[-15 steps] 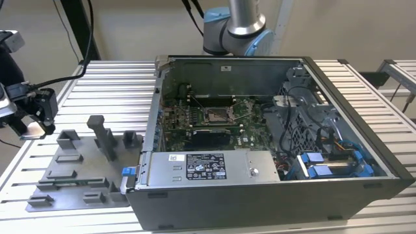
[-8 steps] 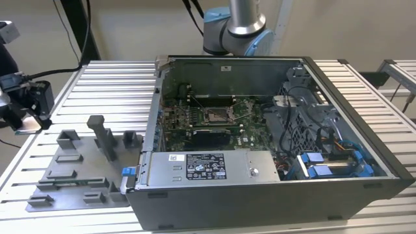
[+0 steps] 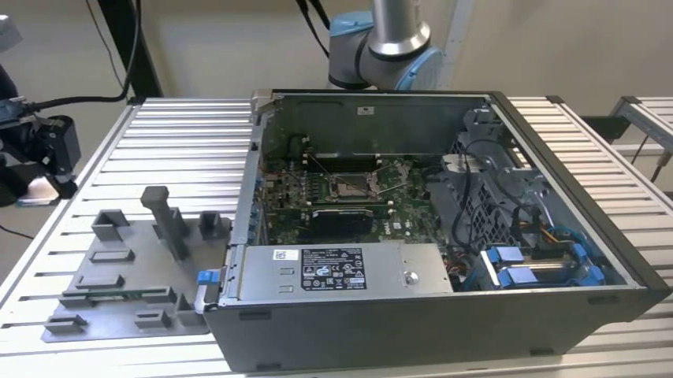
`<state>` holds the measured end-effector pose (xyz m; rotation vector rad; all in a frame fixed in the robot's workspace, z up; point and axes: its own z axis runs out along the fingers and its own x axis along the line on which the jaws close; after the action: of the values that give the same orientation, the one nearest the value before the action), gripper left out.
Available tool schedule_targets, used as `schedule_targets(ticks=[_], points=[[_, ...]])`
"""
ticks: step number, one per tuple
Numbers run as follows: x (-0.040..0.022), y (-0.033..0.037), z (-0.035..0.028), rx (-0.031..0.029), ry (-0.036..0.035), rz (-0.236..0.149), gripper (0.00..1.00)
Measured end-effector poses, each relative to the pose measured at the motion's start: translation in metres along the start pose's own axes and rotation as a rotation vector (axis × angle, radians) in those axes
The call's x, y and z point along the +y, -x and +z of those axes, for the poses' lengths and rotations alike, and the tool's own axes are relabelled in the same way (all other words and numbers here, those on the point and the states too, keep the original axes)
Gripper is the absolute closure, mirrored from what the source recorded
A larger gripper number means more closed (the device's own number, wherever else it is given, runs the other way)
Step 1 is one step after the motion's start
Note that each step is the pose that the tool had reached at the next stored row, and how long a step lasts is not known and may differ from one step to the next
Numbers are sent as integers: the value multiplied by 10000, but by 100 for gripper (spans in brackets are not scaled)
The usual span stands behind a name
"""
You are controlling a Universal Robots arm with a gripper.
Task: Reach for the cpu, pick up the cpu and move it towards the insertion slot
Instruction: 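Pick up the cpu and move it towards the insertion slot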
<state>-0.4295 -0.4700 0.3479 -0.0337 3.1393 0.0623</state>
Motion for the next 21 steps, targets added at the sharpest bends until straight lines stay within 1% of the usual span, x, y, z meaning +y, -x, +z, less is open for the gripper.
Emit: schedule_targets(ticks=[12,16,21], points=[[13,0,-325,-3,0,1,100],[14,0,-346,-3,0,0,100],[16,0,-409,-4,1,0,100]])
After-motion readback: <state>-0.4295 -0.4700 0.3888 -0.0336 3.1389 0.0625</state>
